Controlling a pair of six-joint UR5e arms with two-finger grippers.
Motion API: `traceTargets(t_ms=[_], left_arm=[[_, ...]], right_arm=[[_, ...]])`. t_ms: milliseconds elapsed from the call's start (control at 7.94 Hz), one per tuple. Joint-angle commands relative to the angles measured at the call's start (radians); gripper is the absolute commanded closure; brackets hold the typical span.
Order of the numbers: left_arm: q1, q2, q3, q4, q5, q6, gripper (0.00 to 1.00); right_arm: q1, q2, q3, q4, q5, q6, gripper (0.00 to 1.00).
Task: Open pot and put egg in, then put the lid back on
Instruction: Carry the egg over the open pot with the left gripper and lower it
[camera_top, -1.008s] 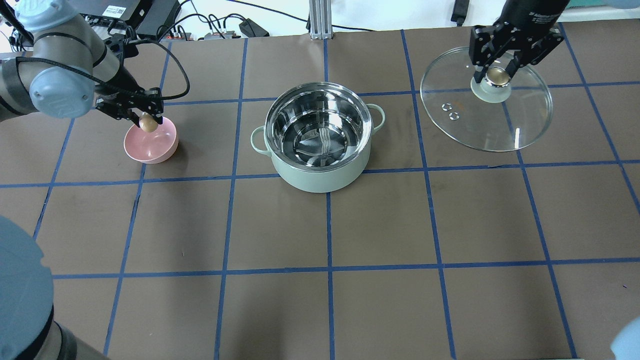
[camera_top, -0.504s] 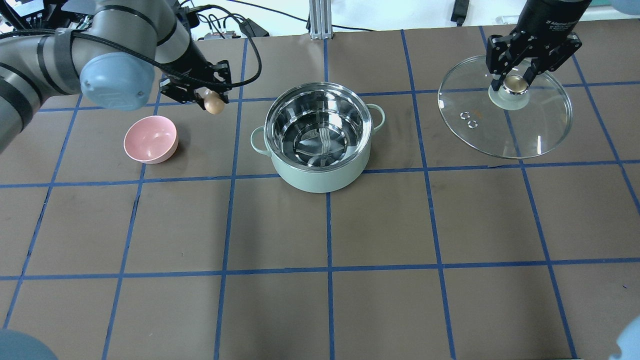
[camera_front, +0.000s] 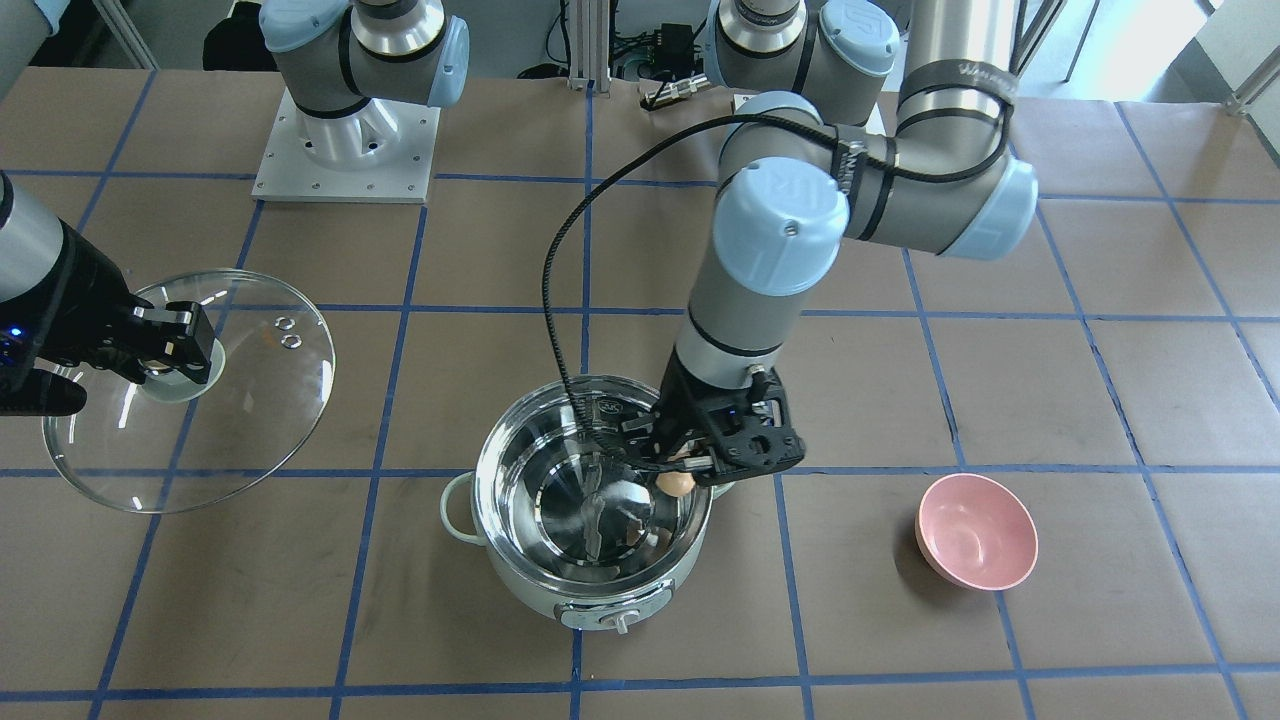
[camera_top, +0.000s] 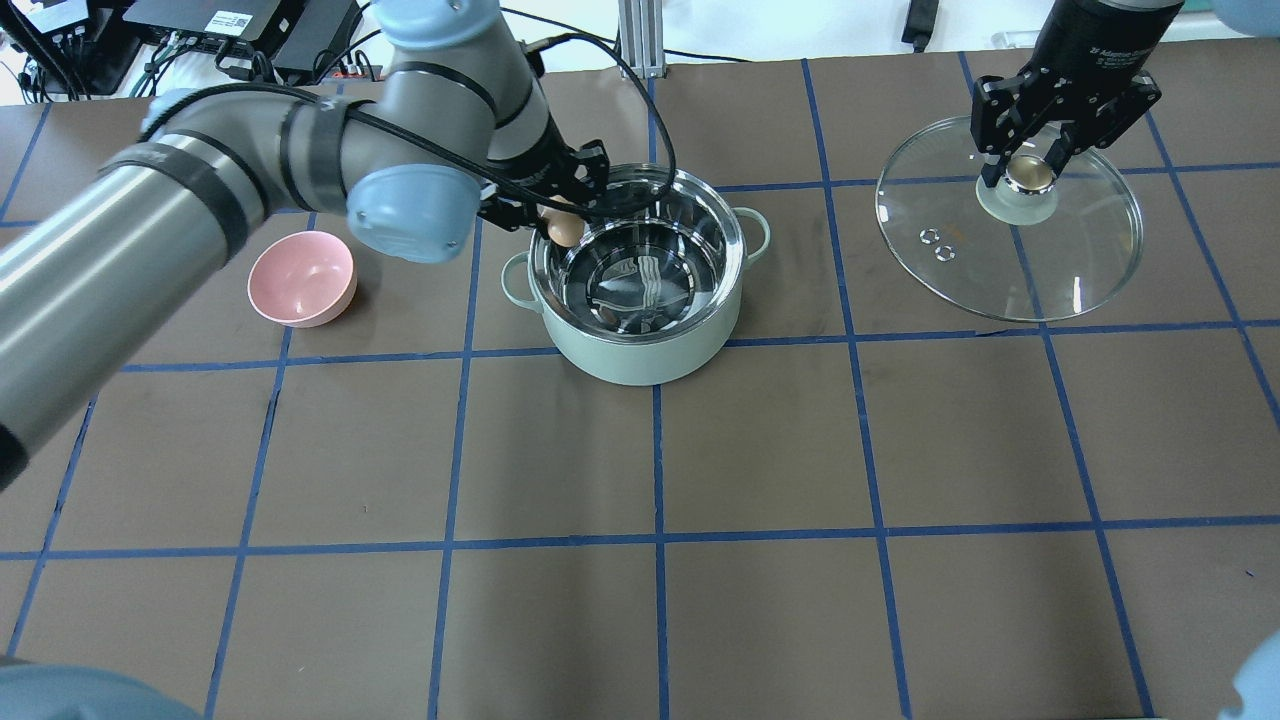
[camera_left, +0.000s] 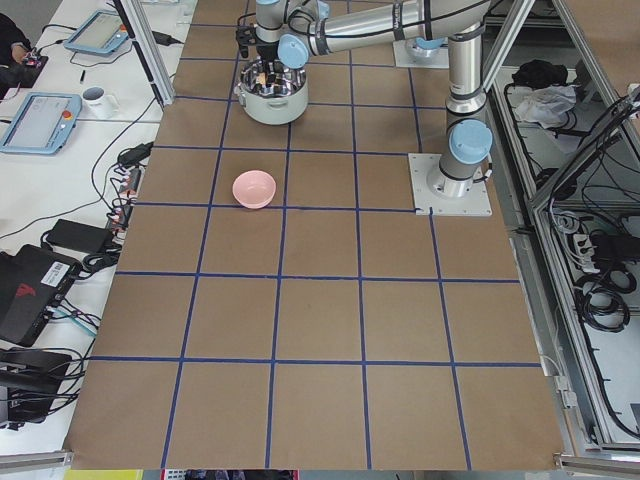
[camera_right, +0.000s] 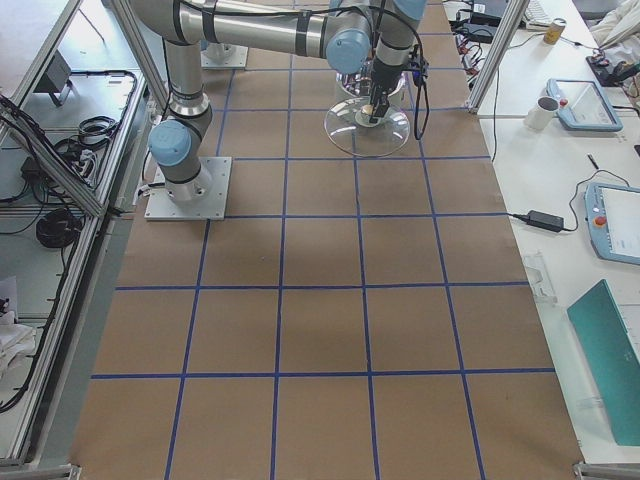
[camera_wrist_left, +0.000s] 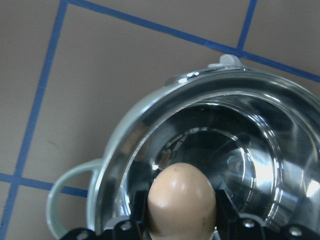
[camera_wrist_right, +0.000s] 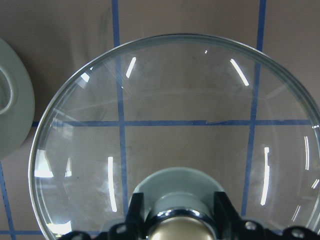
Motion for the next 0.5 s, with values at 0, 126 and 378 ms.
traceTargets(t_ms=[0, 126, 378], left_arm=[[-0.081, -0.108, 0.000, 0.105, 0.010, -0.051, 0.95], [-0.086, -0.134, 0.000, 0.139, 0.008, -0.051, 0.95], [-0.086, -0.174, -0.002, 0.160, 0.012, -0.046, 0.95]], right_arm=[[0.000, 0.000, 0.002, -0.004, 0.000, -0.005, 1.00], [0.000, 0.000, 0.002, -0.004, -0.016, -0.007, 1.00], [0.003, 0.003, 0.002, -0.001, -0.034, -0.016, 1.00]])
